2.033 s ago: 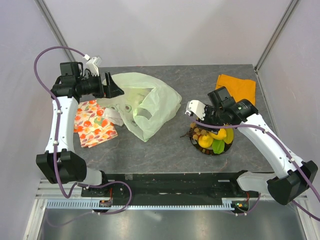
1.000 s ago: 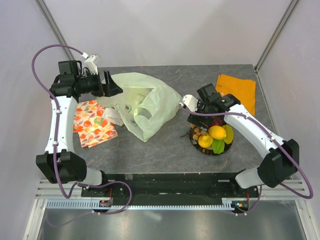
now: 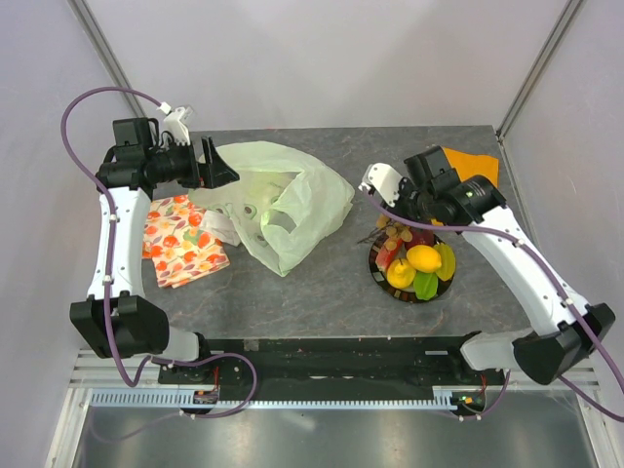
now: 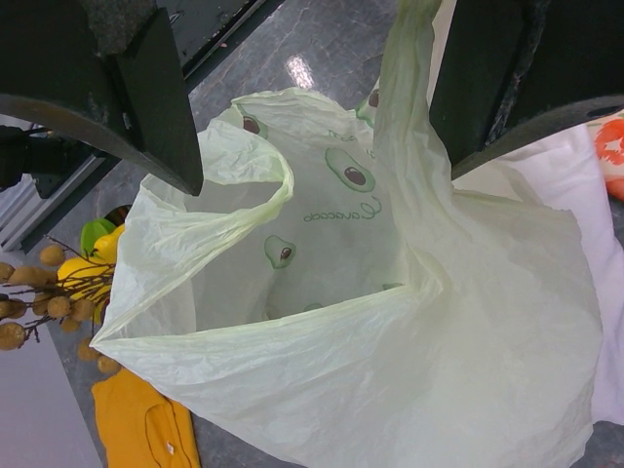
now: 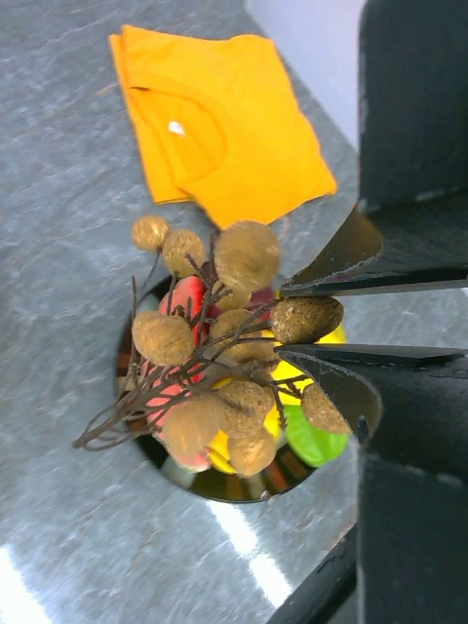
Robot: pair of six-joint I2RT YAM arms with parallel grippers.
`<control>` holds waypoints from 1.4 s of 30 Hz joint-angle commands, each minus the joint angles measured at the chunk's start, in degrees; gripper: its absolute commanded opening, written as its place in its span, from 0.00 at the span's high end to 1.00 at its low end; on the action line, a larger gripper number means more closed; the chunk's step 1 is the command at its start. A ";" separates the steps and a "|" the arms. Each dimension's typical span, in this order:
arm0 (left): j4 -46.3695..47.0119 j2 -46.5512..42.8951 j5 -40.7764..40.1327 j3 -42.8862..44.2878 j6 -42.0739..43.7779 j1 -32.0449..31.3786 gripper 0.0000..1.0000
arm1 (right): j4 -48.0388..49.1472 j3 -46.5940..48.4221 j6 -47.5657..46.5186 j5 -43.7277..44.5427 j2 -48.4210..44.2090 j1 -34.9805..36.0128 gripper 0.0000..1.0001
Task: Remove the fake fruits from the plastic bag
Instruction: Adjust the fake fruit on the plate.
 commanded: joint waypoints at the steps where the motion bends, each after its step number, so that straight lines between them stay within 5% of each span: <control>1: 2.42 -0.85 2.51 0.67 -1.69 0.27 0.03 | -2.44 -4.37 -0.90 5.73 -4.76 0.01 1.00; 11: 2.86 -0.41 3.21 0.76 -1.95 0.27 0.04 | 0.71 -13.68 -1.34 9.95 -9.16 -0.87 1.00; 14: 2.86 -0.50 3.12 0.33 -1.95 0.27 0.04 | 1.07 -15.97 -2.22 11.09 -9.60 -0.87 0.91; 18: 2.86 -0.68 3.03 0.15 -2.04 0.27 0.04 | 1.07 -17.38 -2.74 12.41 -9.95 -0.87 0.60; 21: 2.77 -0.50 3.04 0.24 -1.95 0.27 0.04 | 1.42 -17.47 -3.10 12.68 -10.22 -0.96 0.49; 42: 2.95 0.82 3.21 0.85 -1.95 0.27 0.02 | 0.37 -12.90 -4.68 15.84 -10.04 -2.01 0.26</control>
